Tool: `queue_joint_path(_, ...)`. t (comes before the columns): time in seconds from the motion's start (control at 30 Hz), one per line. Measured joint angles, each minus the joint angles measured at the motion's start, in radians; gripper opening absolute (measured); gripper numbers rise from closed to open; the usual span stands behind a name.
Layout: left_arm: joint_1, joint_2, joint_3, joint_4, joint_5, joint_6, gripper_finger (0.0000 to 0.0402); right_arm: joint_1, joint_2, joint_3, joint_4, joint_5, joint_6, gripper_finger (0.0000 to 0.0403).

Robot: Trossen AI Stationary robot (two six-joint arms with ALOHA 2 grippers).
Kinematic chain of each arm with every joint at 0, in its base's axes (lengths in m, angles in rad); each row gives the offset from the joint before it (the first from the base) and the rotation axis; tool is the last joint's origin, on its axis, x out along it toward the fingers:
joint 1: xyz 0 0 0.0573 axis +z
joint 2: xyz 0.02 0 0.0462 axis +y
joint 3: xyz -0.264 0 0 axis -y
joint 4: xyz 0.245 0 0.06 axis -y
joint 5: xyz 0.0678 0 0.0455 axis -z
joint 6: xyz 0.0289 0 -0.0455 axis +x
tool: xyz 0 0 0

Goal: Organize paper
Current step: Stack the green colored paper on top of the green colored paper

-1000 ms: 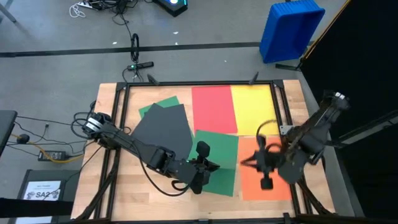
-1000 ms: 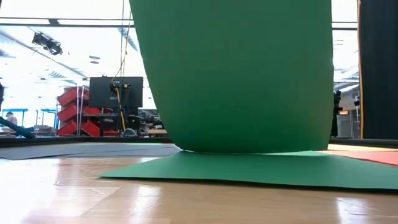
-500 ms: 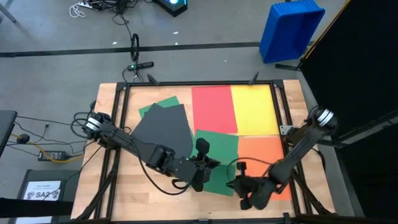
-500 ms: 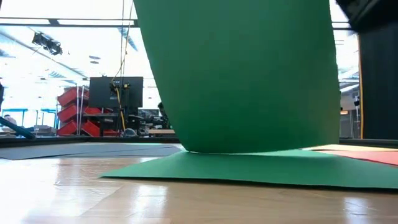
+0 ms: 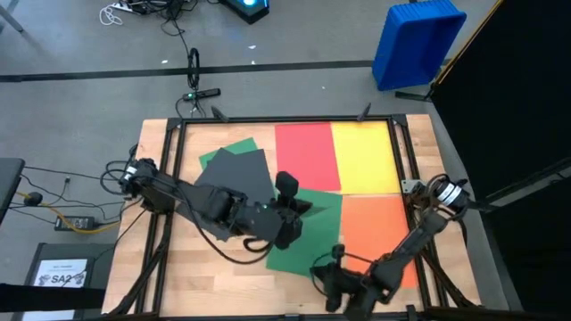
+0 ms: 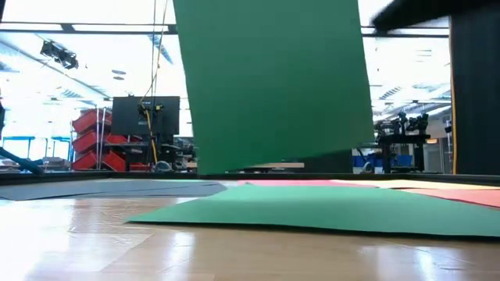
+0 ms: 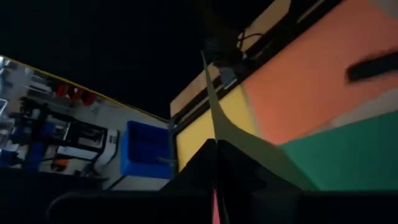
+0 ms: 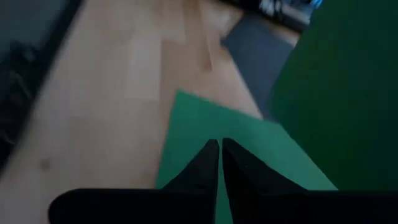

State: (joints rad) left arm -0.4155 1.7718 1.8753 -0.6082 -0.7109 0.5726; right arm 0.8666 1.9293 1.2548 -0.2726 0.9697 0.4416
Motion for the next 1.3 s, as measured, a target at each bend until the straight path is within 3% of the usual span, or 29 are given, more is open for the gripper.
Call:
queue_joint_path(0.1,0.029,0.0,0.052,-0.027,0.003,0.067,0.0,0.037,-0.001,0.024,-0.002,0.066,-0.015,0.0)
queue_joint_path(0.3,0.126,-0.001,0.124,-0.064,0.113,0.182,0.0,0.047,-0.001,0.015,-0.001,0.001,0.046,0.0)
queue_joint_path(0.47,0.204,0.001,0.147,-0.11,0.23,0.266,0.0,0.063,-0.001,0.007,-0.013,0.039,0.104,0.0)
queue_joint_path(0.6,0.23,0.01,0.148,-0.135,0.183,0.44,0.0,0.072,-0.001,0.007,-0.016,0.076,0.14,0.0)
queue_joint_path(0.83,0.339,0.01,0.167,-0.137,0.271,0.595,0.0,0.078,-0.001,0.006,-0.03,0.102,0.218,0.0)
queue_joint_path(0.97,0.367,0.028,0.167,-0.15,0.318,0.603,0.0,0.092,-0.008,0.006,-0.086,0.158,0.308,0.0)
queue_joint_path(1.3,0.33,0.187,0.165,-0.177,0.297,0.608,0.0,0.176,-0.068,0.005,-0.335,0.216,0.628,0.0)
